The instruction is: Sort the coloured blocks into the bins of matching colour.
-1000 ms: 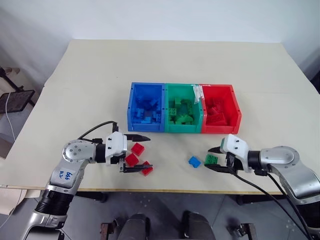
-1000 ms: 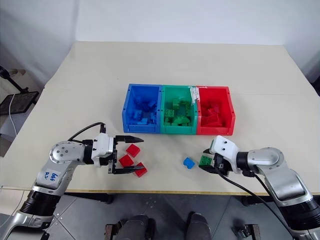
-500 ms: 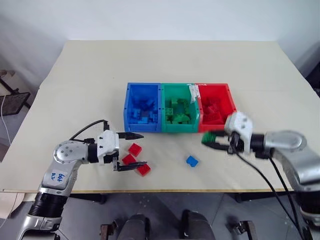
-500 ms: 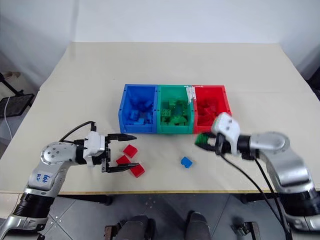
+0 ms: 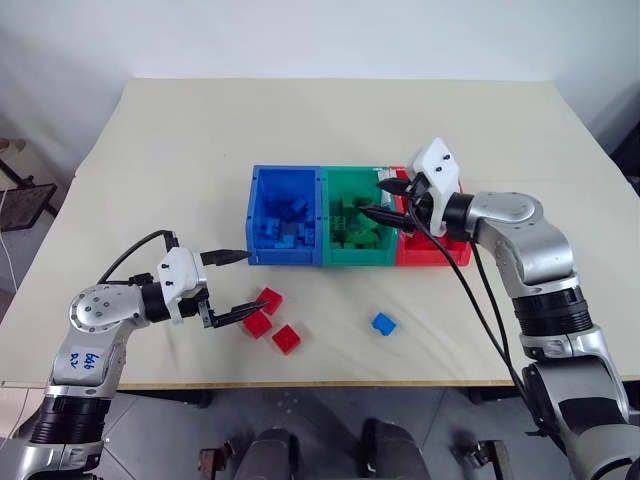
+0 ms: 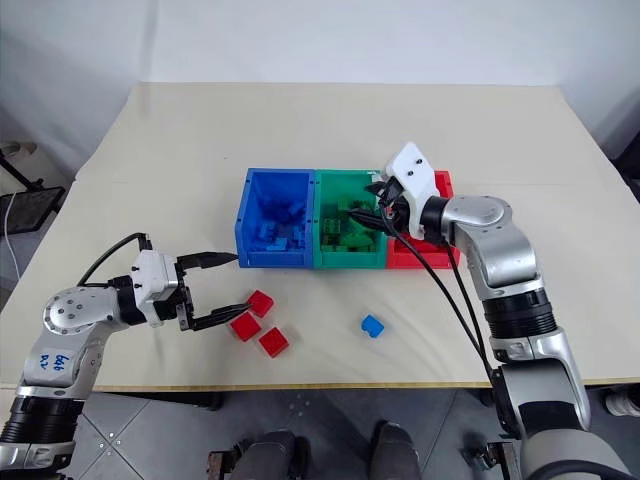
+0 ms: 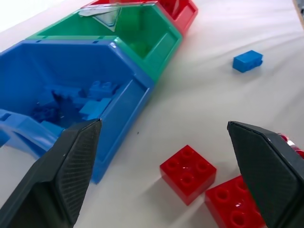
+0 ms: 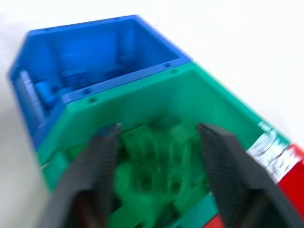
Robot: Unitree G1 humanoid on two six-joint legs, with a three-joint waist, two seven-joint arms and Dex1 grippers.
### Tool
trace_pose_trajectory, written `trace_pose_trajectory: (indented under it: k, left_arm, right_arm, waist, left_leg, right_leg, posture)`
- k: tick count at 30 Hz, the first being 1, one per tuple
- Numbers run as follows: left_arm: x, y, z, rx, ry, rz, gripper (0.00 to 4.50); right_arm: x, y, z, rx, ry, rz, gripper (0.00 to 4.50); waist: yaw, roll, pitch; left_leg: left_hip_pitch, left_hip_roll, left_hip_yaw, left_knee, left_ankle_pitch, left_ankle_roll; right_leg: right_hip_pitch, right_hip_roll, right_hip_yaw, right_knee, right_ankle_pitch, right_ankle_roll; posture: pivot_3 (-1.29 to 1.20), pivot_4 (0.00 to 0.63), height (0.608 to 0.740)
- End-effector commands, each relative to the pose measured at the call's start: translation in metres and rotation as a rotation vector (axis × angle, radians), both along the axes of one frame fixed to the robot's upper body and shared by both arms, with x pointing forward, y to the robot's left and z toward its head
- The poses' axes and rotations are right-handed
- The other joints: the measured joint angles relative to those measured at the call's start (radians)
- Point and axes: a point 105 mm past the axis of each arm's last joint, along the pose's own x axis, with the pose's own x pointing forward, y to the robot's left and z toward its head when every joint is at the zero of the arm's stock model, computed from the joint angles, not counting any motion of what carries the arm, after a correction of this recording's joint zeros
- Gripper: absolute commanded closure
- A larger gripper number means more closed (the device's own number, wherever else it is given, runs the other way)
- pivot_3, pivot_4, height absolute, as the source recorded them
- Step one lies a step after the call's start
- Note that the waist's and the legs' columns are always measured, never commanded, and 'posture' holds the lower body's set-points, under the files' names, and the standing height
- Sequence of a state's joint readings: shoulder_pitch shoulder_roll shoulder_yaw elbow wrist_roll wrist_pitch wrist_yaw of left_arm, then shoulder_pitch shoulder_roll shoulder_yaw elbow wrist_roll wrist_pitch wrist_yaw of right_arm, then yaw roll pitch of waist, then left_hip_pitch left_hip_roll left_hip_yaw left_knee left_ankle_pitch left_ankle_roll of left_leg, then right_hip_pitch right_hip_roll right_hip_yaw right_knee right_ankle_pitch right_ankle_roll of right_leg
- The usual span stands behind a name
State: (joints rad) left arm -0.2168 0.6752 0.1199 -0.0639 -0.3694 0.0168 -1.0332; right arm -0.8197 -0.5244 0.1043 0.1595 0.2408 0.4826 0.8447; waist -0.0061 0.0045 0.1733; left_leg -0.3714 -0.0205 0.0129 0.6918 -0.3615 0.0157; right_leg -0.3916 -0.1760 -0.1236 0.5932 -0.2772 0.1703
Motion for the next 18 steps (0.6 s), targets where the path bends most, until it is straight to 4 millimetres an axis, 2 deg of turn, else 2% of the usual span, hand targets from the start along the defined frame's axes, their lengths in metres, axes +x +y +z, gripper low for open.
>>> trace_pose_trajectory:
  k: [1, 2, 6, 10, 12, 15, 18]
  left_arm:
    - [-0.002, 0.002, 0.009, -0.009, -0.034, 0.011, 0.00]
    - [-0.002, 0.002, 0.009, -0.008, -0.033, 0.010, 0.00]
    - [-0.002, -0.009, 0.009, -0.014, -0.023, -0.039, 0.00]
    - [-0.010, -0.025, 0.001, 0.043, 0.013, -0.148, 0.00]
    - [-0.012, -0.037, 0.000, 0.057, 0.017, -0.202, 0.00]
    - [-0.014, -0.045, 0.001, 0.053, 0.021, -0.241, 0.00]
    - [-0.014, -0.059, 0.003, 0.026, 0.009, -0.289, 0.00]
  right_arm:
    - [-0.002, -0.001, 0.015, 0.019, -0.082, 0.011, 0.23]
    - [-0.012, -0.005, 0.016, 0.024, -0.112, 0.052, 0.04]
    - [-0.046, -0.028, 0.009, 0.023, -0.156, 0.154, 0.04]
    - [-0.075, -0.067, -0.015, -0.034, -0.049, 0.136, 0.04]
    - [-0.093, -0.096, -0.025, -0.073, 0.001, 0.095, 0.04]
    - [-0.107, -0.119, -0.029, -0.102, 0.017, 0.037, 0.04]
    - [-0.129, -0.148, -0.046, -0.179, 0.068, -0.008, 0.04]
  waist:
    - [-0.001, 0.000, 0.000]
    - [0.000, 0.000, 0.000]
    - [0.010, 0.000, 0.000]
    - [0.014, 0.000, 0.000]
    - [0.017, 0.000, 0.000]
    - [0.022, 0.000, 0.000]
    - [0.029, 0.000, 0.000]
  left_leg:
    - [0.000, 0.000, 0.000, 0.000, 0.000, 0.000]
    - [0.000, 0.000, 0.000, 0.000, 0.000, 0.000]
    - [0.000, 0.000, -0.002, 0.000, 0.000, 0.000]
    - [0.000, -0.001, 0.000, 0.000, 0.000, 0.000]
    - [0.000, -0.001, 0.002, 0.000, 0.000, 0.000]
    - [0.001, 0.000, 0.003, 0.001, 0.000, 0.000]
    - [0.002, 0.000, 0.006, 0.001, 0.000, 0.001]
  right_leg:
    - [0.000, 0.000, 0.000, 0.000, 0.000, 0.000]
    - [0.000, 0.000, 0.000, 0.000, 0.000, 0.000]
    - [0.001, 0.000, -0.002, 0.000, 0.000, 0.000]
    - [0.002, -0.001, -0.003, -0.002, 0.000, 0.000]
    - [0.002, -0.001, -0.002, -0.002, 0.000, 0.000]
    - [0.002, -0.001, -0.002, -0.002, 0.000, 0.000]
    - [0.002, -0.001, 0.000, -0.002, 0.000, 0.000]
  posture:
    - [0.00, 0.150, 0.740]
    - [0.00, 0.150, 0.740]
    - [0.00, 0.150, 0.740]
    - [0.00, 0.150, 0.740]
    - [0.00, 0.150, 0.740]
    - [0.00, 0.150, 0.740]
    - [0.00, 0.150, 0.740]
